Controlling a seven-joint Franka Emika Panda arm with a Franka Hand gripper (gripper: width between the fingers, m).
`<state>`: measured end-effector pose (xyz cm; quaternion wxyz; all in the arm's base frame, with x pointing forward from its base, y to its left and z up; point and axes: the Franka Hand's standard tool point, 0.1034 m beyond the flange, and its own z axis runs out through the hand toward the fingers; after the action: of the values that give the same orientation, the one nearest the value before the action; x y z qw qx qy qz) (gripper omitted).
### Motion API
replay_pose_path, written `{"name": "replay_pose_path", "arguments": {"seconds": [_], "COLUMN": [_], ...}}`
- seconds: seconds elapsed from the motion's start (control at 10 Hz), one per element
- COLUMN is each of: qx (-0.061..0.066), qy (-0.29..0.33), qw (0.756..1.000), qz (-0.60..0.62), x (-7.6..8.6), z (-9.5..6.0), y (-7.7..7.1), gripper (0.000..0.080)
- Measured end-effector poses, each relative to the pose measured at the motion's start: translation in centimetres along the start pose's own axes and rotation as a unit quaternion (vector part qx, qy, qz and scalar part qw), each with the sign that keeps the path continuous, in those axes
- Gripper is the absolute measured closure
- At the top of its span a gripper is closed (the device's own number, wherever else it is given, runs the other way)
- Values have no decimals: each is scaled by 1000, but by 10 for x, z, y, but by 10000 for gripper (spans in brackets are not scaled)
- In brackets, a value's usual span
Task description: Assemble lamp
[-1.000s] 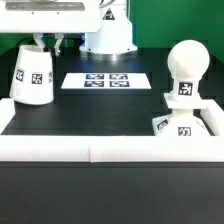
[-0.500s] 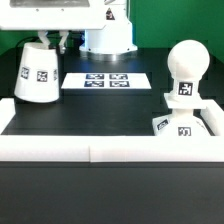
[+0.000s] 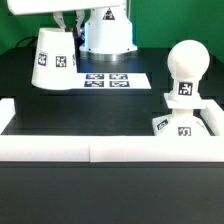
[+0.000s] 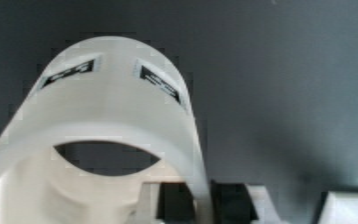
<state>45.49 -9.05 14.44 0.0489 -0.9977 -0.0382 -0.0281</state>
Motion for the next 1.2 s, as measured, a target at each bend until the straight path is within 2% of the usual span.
{"name": "replay_pose_path", "arguments": {"seconds": [0.2, 0.6, 0.7, 0.8, 0.9, 1.2], "qx": [10, 9, 16, 27, 27, 35], "qy": [17, 13, 6, -5, -5, -16], "qw": [1000, 1000, 1000, 999, 999, 996], "qz": [-5, -6, 9, 28, 40, 84], "x": [10, 8, 13, 26, 42, 73], "z": [-10, -7, -9, -18, -29, -48], "y": [1, 0, -11, -29, -42, -71], "gripper": [754, 754, 754, 754, 754, 754]}}
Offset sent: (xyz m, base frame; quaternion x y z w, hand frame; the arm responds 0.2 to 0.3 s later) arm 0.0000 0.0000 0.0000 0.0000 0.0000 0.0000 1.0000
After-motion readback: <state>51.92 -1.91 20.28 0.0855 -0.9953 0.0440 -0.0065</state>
